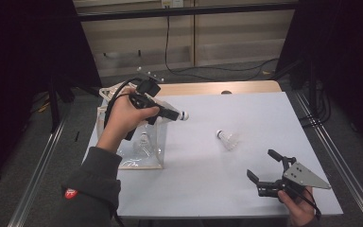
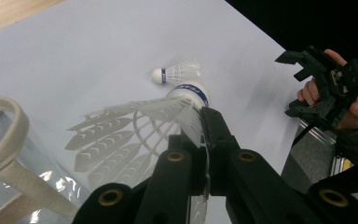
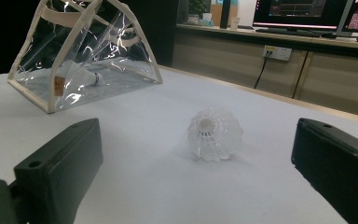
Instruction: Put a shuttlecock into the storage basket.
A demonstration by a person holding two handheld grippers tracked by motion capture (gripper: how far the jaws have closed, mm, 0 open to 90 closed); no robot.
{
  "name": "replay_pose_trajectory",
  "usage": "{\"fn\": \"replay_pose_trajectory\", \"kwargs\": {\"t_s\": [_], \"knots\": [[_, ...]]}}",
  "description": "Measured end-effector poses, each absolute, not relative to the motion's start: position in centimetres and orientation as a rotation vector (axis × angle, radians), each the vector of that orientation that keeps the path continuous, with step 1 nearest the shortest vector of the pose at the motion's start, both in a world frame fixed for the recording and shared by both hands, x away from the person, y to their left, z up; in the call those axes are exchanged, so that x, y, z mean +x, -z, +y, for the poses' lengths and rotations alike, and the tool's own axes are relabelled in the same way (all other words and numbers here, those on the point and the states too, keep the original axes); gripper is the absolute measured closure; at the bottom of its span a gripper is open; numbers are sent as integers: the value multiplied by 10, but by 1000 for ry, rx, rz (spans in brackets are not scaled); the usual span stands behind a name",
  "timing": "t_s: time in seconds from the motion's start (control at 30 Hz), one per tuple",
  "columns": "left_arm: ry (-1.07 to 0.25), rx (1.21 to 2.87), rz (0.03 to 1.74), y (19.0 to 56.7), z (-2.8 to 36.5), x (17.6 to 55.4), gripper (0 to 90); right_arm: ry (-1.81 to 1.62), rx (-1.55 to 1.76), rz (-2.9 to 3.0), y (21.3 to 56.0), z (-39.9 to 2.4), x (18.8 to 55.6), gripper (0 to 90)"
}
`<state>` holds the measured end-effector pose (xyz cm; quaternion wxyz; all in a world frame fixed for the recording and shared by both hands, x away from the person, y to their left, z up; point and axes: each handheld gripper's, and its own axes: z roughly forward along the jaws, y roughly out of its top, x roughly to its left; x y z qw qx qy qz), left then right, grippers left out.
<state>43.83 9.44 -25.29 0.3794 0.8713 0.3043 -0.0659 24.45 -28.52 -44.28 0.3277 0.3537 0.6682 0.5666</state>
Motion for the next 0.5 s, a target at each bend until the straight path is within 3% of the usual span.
{"fn": "replay_pose_trajectory", "kwargs": {"t_s": [0.5], "knots": [[141,2214,799,246,100,443,892,-1485,928,1748,443,-285,244,17]]}}
